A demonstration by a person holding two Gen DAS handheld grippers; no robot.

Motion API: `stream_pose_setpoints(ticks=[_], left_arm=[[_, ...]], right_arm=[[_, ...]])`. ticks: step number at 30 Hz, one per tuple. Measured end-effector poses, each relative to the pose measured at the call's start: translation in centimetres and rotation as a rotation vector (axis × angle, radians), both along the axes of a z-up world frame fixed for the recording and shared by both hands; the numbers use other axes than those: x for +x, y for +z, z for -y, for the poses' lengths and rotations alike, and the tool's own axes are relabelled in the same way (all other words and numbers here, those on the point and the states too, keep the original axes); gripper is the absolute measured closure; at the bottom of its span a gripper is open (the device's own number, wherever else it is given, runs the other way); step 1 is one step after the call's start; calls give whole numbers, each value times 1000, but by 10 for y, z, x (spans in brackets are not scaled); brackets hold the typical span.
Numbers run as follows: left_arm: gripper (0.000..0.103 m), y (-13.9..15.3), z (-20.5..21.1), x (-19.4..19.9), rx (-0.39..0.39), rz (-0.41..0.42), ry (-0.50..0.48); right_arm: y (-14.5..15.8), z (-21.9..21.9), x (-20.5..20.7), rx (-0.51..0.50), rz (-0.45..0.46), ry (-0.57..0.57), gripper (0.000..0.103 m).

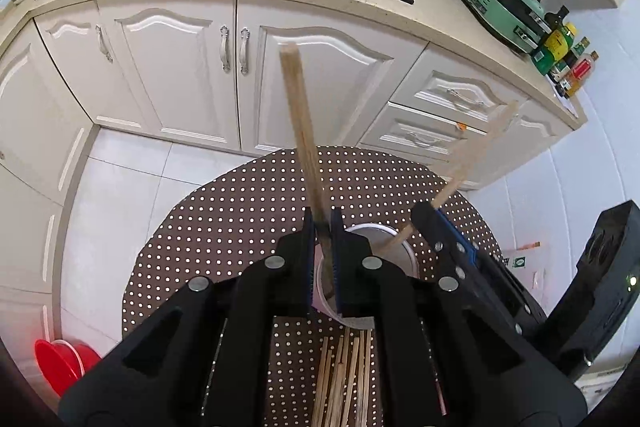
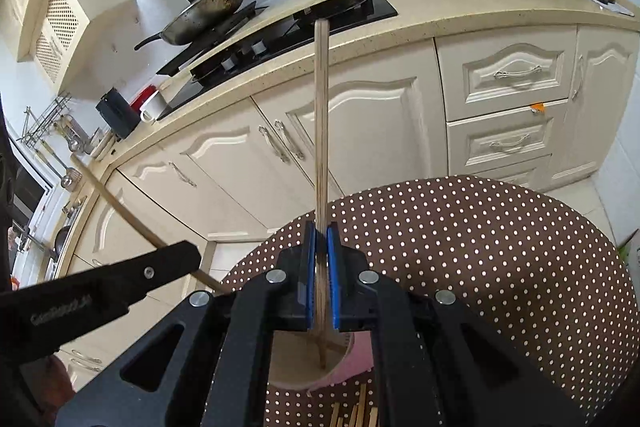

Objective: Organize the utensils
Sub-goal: 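Lower the left chopstick into the cup while the right tool drops its chopstick in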

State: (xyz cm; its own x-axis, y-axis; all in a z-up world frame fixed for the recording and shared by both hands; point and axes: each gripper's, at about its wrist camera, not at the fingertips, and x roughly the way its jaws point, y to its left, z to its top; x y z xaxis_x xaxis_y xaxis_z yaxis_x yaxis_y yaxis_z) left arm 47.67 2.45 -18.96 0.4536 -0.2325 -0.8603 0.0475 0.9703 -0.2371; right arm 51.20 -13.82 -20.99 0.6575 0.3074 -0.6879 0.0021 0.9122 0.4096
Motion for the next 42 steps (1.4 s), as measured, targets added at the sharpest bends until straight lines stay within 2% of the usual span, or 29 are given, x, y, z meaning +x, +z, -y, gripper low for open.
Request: stream_pose_setpoints(ticks=[5, 11, 15, 18, 20, 24, 31, 36, 39, 40, 42], left_arm=[[93, -9, 2, 2, 6, -1, 9], [92, -24, 2, 2, -19, -39, 18], [90, -32, 5, 1, -12, -64, 10], [82, -38, 5, -1, 0, -82, 17], [80, -40, 3, -3, -9, -87, 28], [80, -39, 1, -4, -9, -94, 26], [78, -35, 1, -10, 5, -94, 21], [77, -27, 0, -17, 9, -82, 26], [69, -23, -1, -21, 18, -72, 30], [63, -20, -2, -24, 22, -66, 34], [61, -17, -4, -28, 18, -54, 32]], right_arm=[[-7, 2, 0, -4, -28, 1, 98], [-12, 8, -3, 25, -75, -1, 95], [-12, 7, -3, 9, -89, 7, 94], [-11, 6, -3, 9, -99, 17, 90], [-10, 4, -5, 0, -102, 21, 84], [-5, 5, -7, -14, -95, 18, 82], [7, 8, -14, -37, -70, 16, 66], [15, 8, -21, -49, -57, 19, 63], [19, 9, -27, -51, -52, 12, 61], [21, 10, -29, -51, -50, 10, 61], [24, 10, -34, -52, -44, 9, 59]])
